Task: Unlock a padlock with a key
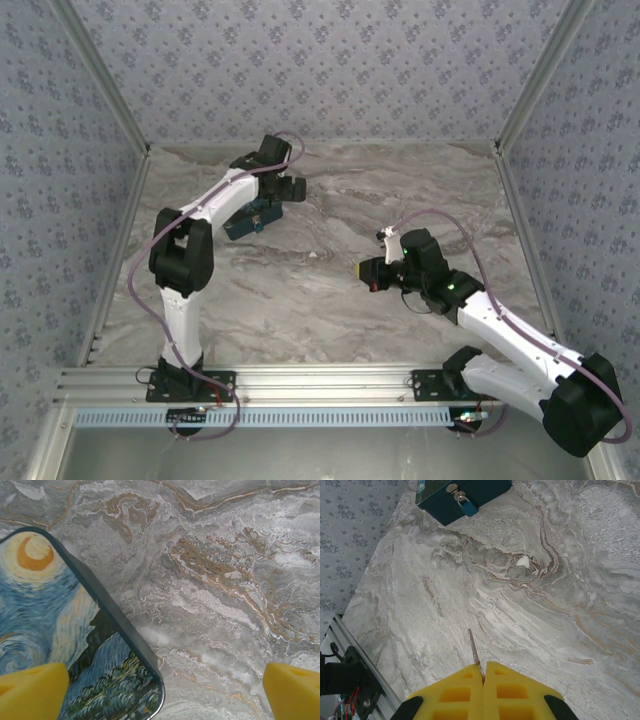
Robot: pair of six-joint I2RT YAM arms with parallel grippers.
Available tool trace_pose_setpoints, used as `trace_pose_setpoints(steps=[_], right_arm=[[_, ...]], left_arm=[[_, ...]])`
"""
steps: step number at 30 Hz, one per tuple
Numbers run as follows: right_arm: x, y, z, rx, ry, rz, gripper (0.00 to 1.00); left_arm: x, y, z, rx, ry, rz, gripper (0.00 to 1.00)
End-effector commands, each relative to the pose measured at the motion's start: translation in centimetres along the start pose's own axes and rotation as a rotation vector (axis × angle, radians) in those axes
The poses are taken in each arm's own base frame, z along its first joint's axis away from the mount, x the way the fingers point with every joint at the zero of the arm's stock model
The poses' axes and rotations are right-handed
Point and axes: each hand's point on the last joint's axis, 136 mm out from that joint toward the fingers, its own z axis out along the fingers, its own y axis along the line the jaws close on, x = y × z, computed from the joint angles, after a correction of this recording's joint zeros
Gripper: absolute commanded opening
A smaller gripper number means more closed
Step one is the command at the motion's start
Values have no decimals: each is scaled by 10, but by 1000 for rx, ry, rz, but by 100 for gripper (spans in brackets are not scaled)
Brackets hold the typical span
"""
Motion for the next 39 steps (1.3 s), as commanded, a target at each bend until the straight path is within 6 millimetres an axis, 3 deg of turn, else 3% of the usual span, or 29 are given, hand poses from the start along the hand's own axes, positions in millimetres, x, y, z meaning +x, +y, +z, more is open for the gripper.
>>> trace_pose_setpoints(steps=[1, 13, 23, 35, 39], right_arm=[[1, -4, -4, 23, -1, -7, 0], [-5, -13, -16, 59, -16, 41, 0], [-3, -36, -29, 95, -23, 116, 0], [-3, -57, -51, 138, -48, 179, 0], [-1, -63, -57, 154, -57, 203, 0]], left_arm=[[4, -6, 0, 15, 33, 29, 99], [45, -28, -3, 46, 81, 74, 99], [80, -61, -39, 98, 45, 98, 100], [138, -103, -80, 159, 55, 165, 100], [159, -130, -90, 208, 68, 191, 99]])
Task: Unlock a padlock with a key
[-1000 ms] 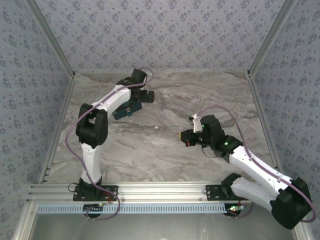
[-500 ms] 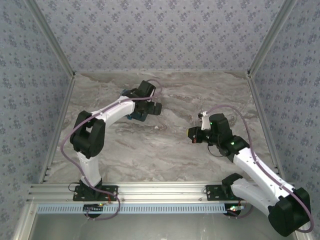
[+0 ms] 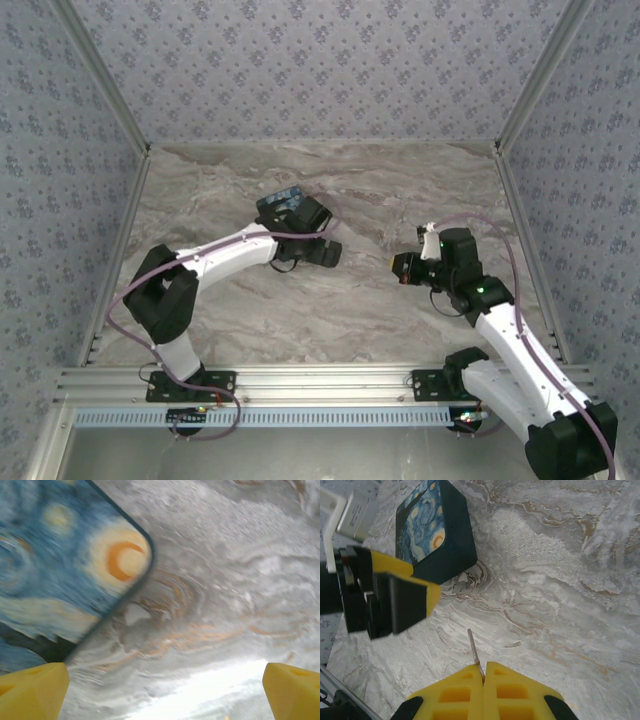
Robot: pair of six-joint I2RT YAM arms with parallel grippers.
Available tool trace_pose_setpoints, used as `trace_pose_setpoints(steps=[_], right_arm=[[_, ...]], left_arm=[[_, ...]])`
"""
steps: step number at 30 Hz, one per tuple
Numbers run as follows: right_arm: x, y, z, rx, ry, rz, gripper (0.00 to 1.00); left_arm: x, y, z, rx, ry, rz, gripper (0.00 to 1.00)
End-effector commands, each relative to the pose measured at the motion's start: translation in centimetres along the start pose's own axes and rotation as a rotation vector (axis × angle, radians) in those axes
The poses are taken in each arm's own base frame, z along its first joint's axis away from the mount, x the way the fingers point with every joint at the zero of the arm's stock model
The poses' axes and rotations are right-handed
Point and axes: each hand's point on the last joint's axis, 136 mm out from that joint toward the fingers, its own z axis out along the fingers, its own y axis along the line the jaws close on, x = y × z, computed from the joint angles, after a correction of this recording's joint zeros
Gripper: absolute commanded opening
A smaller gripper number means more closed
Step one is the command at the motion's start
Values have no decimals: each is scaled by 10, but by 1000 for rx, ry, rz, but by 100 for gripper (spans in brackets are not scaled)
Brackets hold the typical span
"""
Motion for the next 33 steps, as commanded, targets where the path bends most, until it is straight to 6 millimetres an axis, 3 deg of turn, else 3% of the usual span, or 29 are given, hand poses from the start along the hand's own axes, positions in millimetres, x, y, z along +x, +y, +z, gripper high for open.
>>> trace_pose_setpoints(steps=[1, 4, 10, 13, 19, 23, 33], right_arm=[[10, -6, -5, 5, 29, 15, 0], [10, -8, -8, 7, 27, 27, 0], [12, -9, -8, -4, 32, 38, 0], [11, -8, -8, -9, 30, 41, 0], [13, -9, -8, -7, 33, 45, 0], [13, -10, -8, -4, 30, 46, 0], [13, -11, -7, -2, 33, 48, 0]], left_arm=[[6, -24, -12, 39, -13, -7, 99], [10, -37, -8, 48, -9, 6, 99], [-11, -30, -19, -13, -80, 26, 99], [-25, -14, -27, -50, -102, 19, 99], [-42, 42, -31, -140, -116, -58, 99], [-40, 62, -26, -171, -88, -74, 99], [-23, 65, 3, -176, -11, -57, 99]])
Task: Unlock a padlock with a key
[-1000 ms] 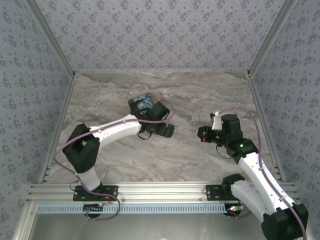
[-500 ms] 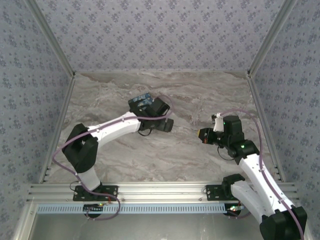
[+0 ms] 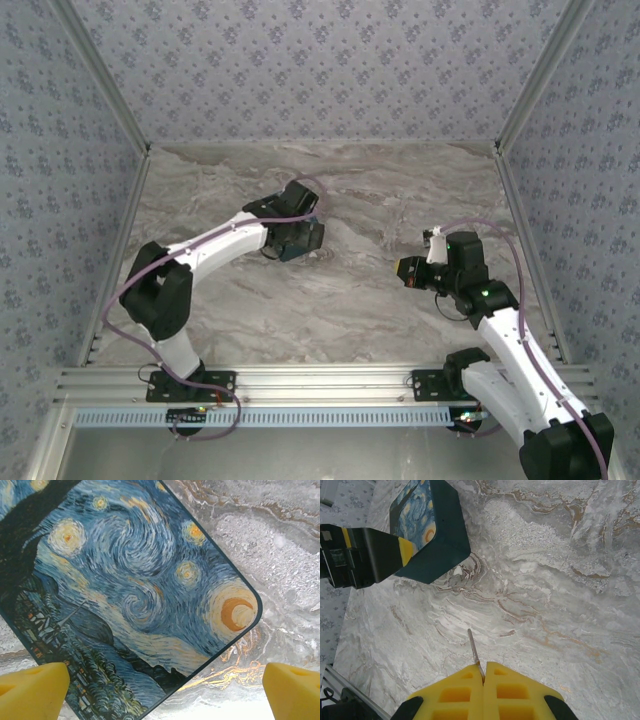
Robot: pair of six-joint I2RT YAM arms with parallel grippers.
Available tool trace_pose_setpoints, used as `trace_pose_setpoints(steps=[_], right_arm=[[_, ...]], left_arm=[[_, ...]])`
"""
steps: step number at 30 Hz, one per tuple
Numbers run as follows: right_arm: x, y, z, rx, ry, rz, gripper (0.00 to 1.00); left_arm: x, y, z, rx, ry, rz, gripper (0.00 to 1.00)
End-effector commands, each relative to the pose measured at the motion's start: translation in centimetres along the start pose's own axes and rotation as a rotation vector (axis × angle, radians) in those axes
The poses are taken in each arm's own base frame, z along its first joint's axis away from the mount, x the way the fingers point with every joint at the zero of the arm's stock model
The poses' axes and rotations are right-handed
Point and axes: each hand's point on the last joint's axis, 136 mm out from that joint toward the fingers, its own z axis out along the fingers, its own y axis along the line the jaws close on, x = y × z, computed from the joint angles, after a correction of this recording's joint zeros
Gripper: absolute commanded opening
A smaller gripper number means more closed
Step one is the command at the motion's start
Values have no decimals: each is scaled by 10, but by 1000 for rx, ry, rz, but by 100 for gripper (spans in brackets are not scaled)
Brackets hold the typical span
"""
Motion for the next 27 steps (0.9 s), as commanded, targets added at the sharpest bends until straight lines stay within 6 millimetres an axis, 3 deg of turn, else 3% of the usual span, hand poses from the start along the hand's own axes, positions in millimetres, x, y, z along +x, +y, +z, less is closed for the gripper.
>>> trace_pose_setpoints(steps=[1, 7, 12, 19, 27], right_arm=[[5, -2, -1, -2, 13, 5, 0], [5, -2, -1, -1, 11, 5, 0], [4, -2, -1, 0, 8, 8, 0], [5, -2, -2, -4, 13, 10, 0], [8, -5, -5, 15, 18, 12, 0]], left_arm=[[13, -1, 13, -13, 55, 35, 99], [36, -8, 23, 3, 123, 37, 99], [58, -30, 21, 40, 165, 58, 99], [80, -81, 19, 161, 209, 42, 99], [71, -144, 16, 320, 211, 29, 99]])
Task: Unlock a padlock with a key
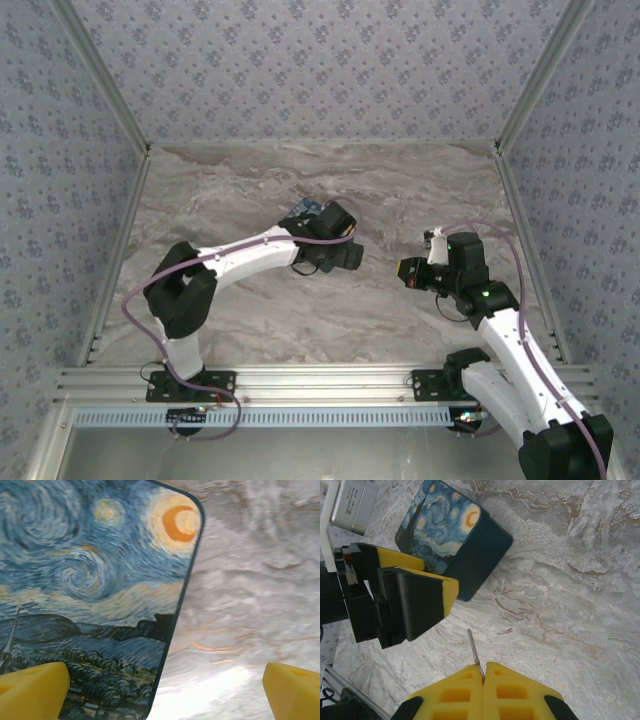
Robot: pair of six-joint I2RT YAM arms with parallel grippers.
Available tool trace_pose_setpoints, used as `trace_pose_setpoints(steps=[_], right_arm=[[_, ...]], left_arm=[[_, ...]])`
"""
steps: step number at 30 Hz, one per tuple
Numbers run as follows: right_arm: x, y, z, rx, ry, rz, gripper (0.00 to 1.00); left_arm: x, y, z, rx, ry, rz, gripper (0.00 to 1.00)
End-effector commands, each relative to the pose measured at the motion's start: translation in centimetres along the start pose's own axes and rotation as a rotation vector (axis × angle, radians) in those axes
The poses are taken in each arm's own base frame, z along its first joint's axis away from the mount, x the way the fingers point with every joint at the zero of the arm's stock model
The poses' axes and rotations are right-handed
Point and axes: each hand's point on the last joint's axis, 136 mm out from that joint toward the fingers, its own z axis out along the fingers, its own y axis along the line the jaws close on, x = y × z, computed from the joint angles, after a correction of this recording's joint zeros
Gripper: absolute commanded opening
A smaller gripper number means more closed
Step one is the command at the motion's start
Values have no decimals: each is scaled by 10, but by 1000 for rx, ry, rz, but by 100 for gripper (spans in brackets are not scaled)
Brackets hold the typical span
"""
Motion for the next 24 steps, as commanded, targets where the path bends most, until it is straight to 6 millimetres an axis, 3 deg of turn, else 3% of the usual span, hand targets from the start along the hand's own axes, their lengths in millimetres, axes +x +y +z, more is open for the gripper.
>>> trace_pose_setpoints(steps=[1, 7, 12, 18, 24], right_arm=[[6, -3, -5, 14, 14, 0, 0], [9, -6, -4, 13, 19, -8, 0], [10, -4, 1, -20, 14, -21, 0], [9, 3, 14, -85, 25, -13, 0], [5, 16, 32, -147, 46, -24, 0]], left_arm=[[34, -29, 25, 119, 165, -43, 99], [6, -48, 23, 163, 114, -17, 99], [-23, -60, -11, 236, 1, 24, 99], [-52, -34, -61, 289, -198, -1, 99], [-44, 4, -84, 262, -407, 49, 94]])
